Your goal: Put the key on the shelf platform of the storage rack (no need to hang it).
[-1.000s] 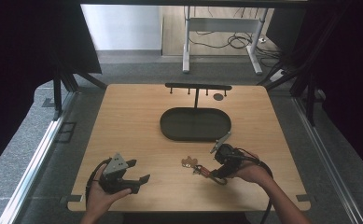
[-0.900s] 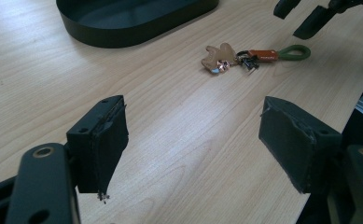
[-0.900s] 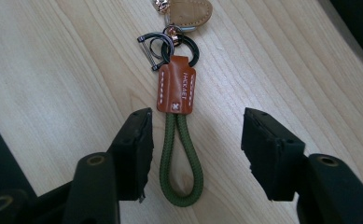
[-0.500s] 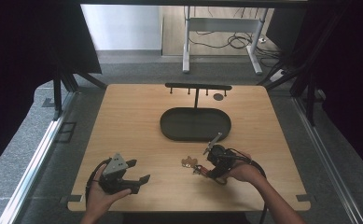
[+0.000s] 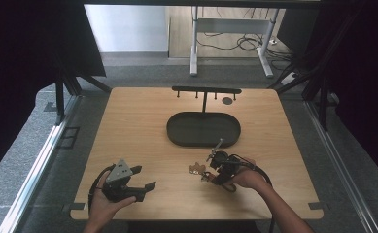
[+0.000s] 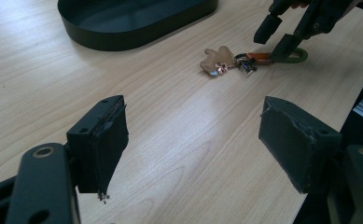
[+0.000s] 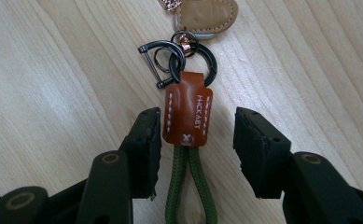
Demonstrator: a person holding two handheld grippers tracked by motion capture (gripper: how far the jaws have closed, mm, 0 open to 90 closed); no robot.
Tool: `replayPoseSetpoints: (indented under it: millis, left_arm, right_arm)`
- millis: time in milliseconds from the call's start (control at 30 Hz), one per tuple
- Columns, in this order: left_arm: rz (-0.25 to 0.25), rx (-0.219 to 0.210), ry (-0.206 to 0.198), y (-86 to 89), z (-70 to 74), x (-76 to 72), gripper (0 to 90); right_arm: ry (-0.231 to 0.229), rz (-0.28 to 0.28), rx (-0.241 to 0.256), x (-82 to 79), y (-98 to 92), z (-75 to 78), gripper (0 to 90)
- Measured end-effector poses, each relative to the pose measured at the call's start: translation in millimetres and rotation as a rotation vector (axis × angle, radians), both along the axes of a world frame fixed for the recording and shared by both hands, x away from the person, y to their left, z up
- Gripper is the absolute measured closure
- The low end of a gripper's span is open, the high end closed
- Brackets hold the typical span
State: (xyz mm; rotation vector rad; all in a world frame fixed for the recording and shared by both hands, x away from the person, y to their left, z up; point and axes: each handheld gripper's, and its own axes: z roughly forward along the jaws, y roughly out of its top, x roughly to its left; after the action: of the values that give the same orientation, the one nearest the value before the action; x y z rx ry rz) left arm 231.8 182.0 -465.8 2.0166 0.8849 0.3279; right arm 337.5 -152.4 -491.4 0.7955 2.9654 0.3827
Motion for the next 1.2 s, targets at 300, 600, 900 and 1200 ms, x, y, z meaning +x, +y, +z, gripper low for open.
replayPoseSetpoints:
  millis: [300, 600, 900, 1200]
  left_arm:
    - [0.004, -0.003, 0.001, 0.7, -0.6, 0.6, 23.9]
    - [0.002, 0.0, -0.001, 0.8, -0.2, 0.0, 23.9]
    - [0.004, -0.001, -0.001, 0.9, -1.0, 0.4, 23.9]
    - [0.007, 0.0, -0.002, 0.9, -0.9, 0.4, 23.9]
  right_arm:
    - [0.01, -0.001, -0.026, 1.3, 7.8, -4.5, 56.1]
    - [0.011, -0.015, -0.048, 2.0, 12.8, -10.7, 60.2]
    - [0.013, -0.032, -0.048, 3.4, 12.7, -10.0, 66.4]
    - [0.025, -0.042, -0.022, 5.7, 9.6, -7.9, 67.3]
